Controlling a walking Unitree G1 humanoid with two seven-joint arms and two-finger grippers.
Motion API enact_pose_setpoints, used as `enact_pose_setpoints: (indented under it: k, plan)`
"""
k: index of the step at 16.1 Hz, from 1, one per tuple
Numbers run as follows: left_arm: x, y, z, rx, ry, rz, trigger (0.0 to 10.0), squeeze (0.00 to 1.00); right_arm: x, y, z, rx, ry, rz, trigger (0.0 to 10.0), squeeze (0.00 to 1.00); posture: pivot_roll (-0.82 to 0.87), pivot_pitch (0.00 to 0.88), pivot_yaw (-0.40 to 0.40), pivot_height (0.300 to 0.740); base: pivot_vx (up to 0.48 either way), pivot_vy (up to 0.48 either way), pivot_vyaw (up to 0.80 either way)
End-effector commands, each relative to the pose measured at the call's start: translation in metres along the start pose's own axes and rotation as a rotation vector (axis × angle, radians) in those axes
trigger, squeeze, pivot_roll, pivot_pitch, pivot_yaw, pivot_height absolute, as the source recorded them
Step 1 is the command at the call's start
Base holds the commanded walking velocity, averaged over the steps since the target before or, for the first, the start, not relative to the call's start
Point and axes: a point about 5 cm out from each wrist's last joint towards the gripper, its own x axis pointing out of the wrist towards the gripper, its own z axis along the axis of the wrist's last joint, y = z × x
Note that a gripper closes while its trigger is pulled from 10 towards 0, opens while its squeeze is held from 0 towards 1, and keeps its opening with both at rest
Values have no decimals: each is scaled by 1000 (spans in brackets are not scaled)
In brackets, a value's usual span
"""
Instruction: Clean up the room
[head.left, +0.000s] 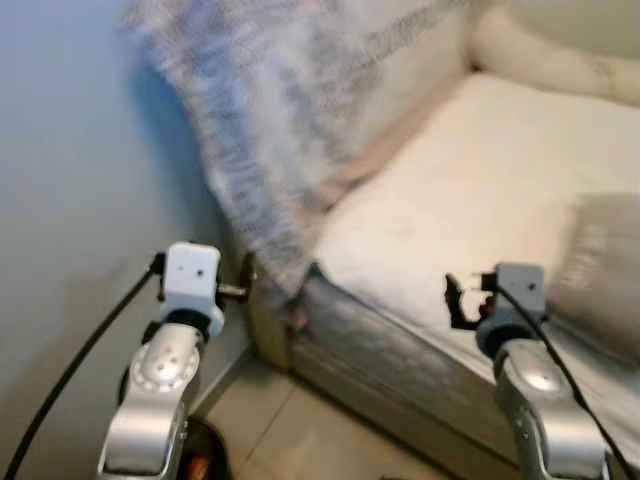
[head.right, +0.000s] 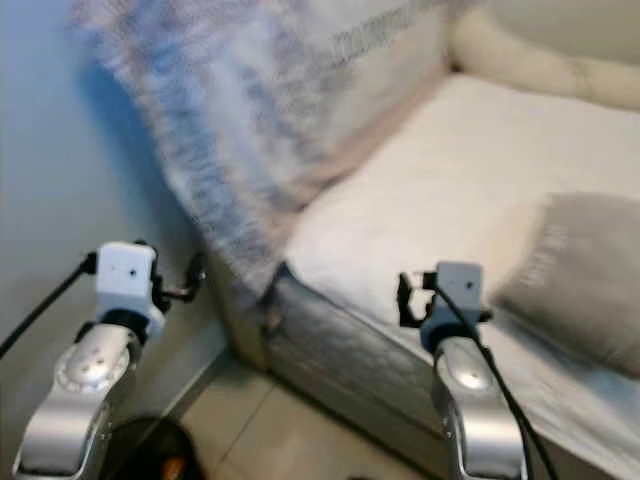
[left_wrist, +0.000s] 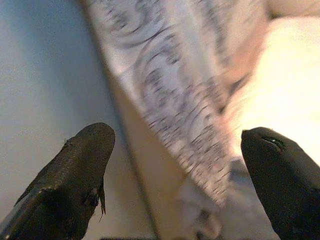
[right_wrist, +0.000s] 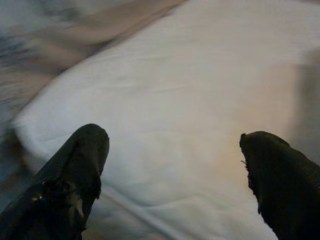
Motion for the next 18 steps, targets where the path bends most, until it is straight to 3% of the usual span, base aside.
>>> enact_pose_setpoints:
  k: [1,6,10,18]
  plan:
    - [0,6,1,15,-2,13,10000,0,0,4,5,3,-16,4,10000,0,61,0,15,740,0,-390,-594]
    - [4,12,1,-3,7,34,10000,0,2,10,14,-35,-88,23,10000,0,66,0,25,740,0,-190,-113]
    - [5,6,6,-25,-23,-6,10000,0,3,13,13,9,-77,55,10000,0,77,0,-5,740,0,0,0]
    - [3,8,5,-32,-18,6,10000,0,7,15,16,-3,-96,69,10000,0,92,0,-22,740,278,0,-618]
